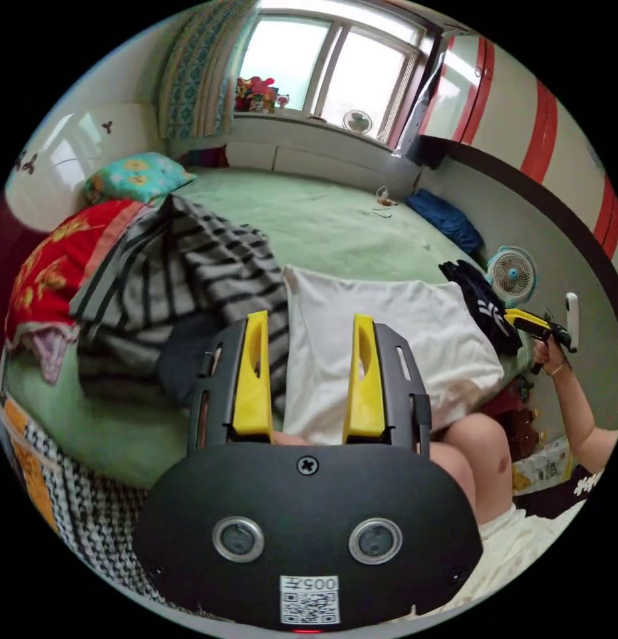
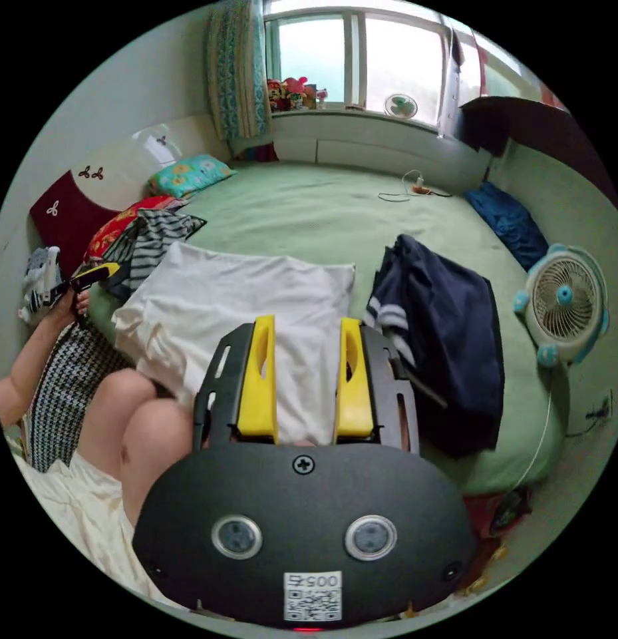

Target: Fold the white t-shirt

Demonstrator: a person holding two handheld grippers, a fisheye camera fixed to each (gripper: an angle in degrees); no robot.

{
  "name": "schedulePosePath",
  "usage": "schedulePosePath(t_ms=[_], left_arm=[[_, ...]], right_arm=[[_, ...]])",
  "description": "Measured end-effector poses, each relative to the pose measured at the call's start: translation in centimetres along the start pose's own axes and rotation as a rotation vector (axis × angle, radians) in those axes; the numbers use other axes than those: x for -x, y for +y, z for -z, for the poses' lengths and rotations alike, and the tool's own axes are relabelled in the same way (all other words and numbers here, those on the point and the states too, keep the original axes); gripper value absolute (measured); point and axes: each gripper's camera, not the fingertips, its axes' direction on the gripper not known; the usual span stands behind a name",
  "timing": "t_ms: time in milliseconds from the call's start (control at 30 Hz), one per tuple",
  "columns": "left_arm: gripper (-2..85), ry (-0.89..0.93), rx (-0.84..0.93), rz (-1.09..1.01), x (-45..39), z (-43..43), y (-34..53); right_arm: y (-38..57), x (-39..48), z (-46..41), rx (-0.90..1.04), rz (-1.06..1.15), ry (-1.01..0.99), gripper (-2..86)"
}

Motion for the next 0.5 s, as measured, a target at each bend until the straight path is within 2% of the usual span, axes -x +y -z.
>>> schedulePosePath(t_ms=[133,300,500], left_arm=[[17.4,0.003,0.072,-0.005,-0.7,-4.7,-3.8],[13.4,-0.138,0.240,-0.051,-2.4,-10.3,-5.4],[4.1,-0.239,0.214,-0.226,-5.2,-10.6,-7.0]], right_arm=[[-6.0,-1.4,-6.4,0.131,-0.052,0.081,12.7],[-8.3,-2.4,-11.6,0.267,-0.108,0.126,10.9],[-8.2,-0.3,-11.5,0.150,0.015,0.168,-0.2]])
